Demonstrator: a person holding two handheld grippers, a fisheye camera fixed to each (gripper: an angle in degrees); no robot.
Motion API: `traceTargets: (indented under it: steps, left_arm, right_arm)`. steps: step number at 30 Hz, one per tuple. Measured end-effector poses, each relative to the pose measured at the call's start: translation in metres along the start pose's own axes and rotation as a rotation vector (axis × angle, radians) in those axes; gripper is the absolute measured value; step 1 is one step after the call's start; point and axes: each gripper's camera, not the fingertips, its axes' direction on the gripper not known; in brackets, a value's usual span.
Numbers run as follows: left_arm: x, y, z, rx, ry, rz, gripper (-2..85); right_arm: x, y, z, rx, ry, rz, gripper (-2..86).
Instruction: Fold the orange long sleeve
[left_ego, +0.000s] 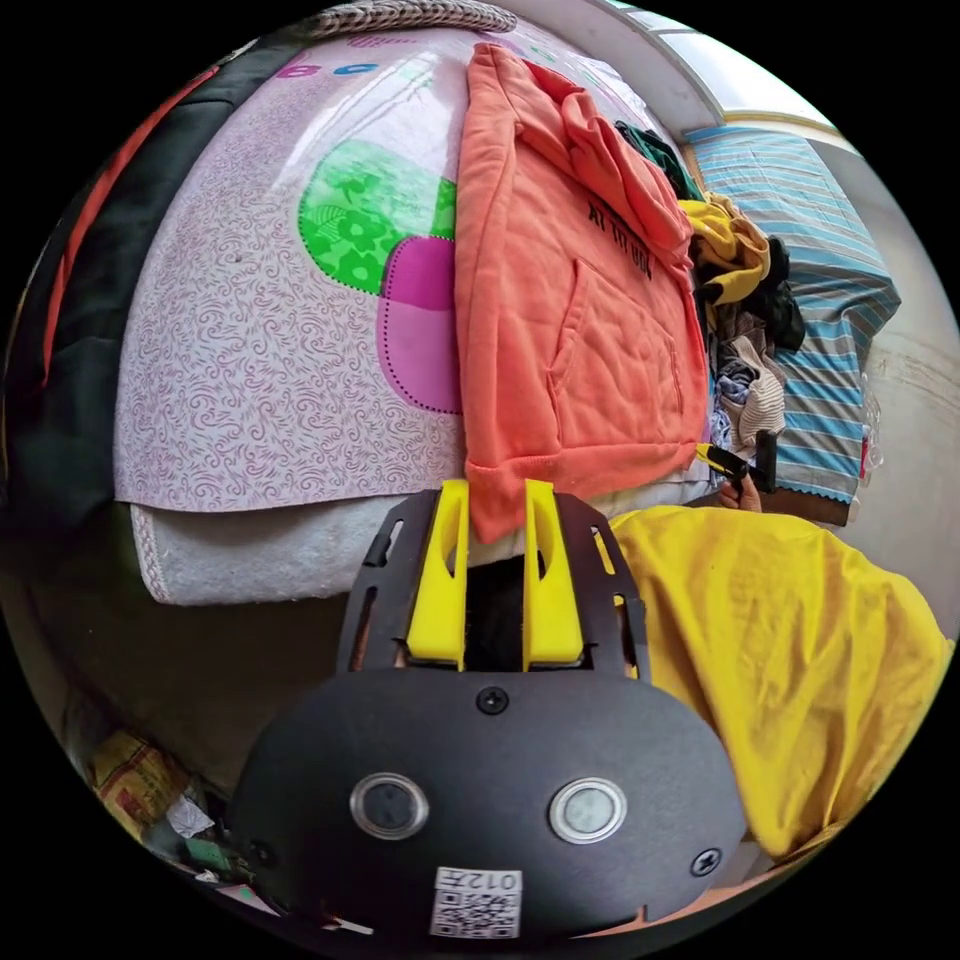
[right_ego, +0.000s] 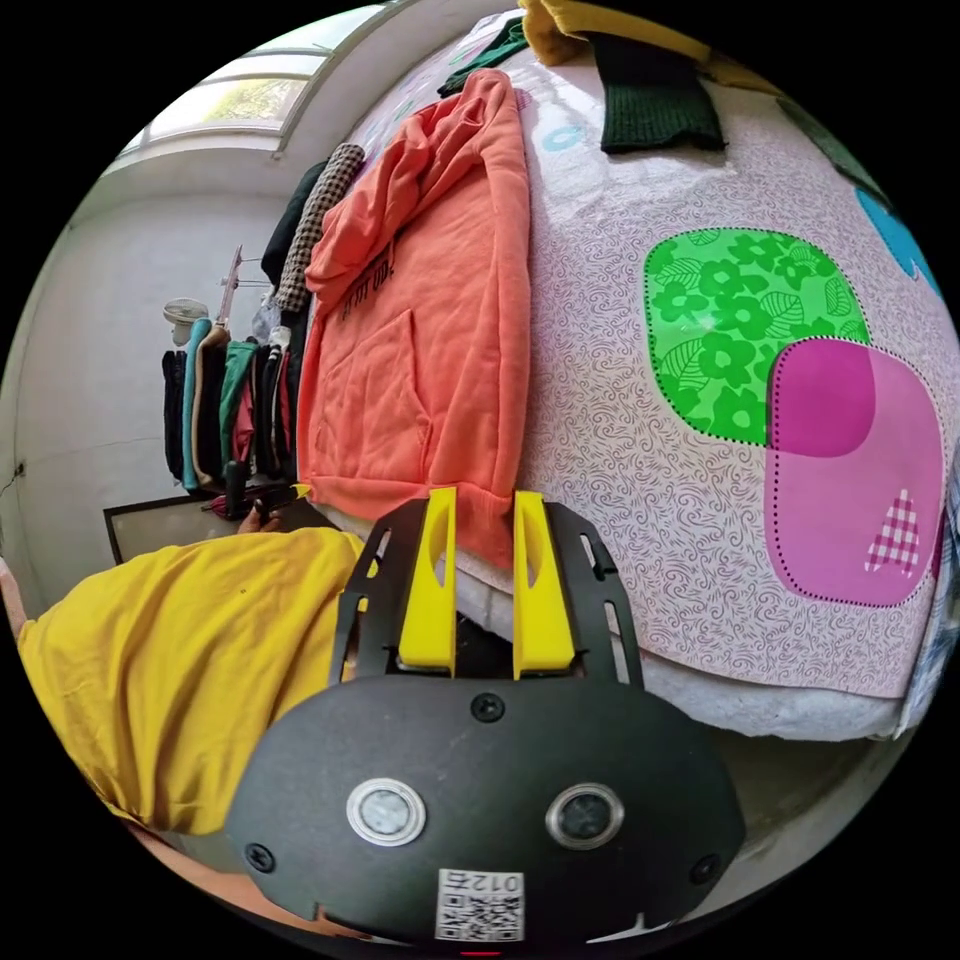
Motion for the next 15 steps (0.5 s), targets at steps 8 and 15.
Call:
traceTargets:
  steps: [8,15]
  left_arm:
    - [-0.020,0.002,-0.035,-0.032,0.167,0.067,0.9]
    - [-0.052,0.024,-0.120,0.226,0.525,0.083,0.9]
  right_arm:
    - [0.003,0.026,-0.063,0.046,-0.239,-0.058,2.2]
    - [-0.002,0.059,-0.169,0.218,-0.441,-0.163,1.1]
